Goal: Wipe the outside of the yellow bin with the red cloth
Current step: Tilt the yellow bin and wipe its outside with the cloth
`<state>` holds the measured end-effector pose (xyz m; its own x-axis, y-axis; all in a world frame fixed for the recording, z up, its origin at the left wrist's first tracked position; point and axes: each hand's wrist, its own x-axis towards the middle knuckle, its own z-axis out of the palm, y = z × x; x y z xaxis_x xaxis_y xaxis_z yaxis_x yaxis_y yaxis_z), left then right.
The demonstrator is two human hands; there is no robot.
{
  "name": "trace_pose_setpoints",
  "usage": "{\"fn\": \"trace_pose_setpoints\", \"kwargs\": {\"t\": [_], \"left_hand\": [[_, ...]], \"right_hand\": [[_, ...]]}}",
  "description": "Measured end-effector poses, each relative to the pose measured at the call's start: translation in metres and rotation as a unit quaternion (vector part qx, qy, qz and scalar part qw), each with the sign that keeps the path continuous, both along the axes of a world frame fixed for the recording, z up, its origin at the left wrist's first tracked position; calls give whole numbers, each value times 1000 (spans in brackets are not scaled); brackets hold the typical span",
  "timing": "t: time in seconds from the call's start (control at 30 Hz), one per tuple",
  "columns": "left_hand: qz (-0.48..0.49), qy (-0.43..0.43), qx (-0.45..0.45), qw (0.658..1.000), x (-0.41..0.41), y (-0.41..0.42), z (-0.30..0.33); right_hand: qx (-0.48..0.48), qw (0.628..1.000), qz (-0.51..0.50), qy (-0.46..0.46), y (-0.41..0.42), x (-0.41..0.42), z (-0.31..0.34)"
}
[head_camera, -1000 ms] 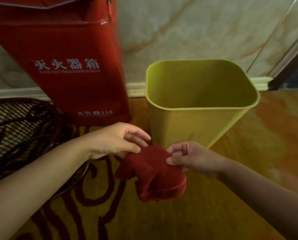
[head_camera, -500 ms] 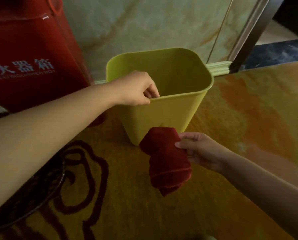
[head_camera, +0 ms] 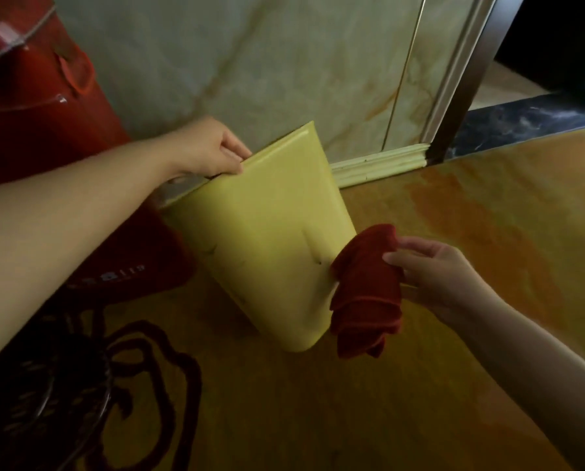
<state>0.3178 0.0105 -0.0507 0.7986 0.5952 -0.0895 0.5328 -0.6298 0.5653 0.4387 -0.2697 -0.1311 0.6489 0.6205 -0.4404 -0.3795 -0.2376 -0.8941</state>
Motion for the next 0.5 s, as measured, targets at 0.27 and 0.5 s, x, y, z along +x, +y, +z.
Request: {"fn": "trace_pose_setpoints", "kwargs": {"t": [0.27, 0.5], "left_hand": [[33, -13, -41, 999, -15, 31, -9], [-1, 90, -169, 981, -31, 45, -1]], "right_hand": [[41, 896, -30, -440, 85, -7, 44], [-101, 769, 181, -605, 157, -12, -53]]}}
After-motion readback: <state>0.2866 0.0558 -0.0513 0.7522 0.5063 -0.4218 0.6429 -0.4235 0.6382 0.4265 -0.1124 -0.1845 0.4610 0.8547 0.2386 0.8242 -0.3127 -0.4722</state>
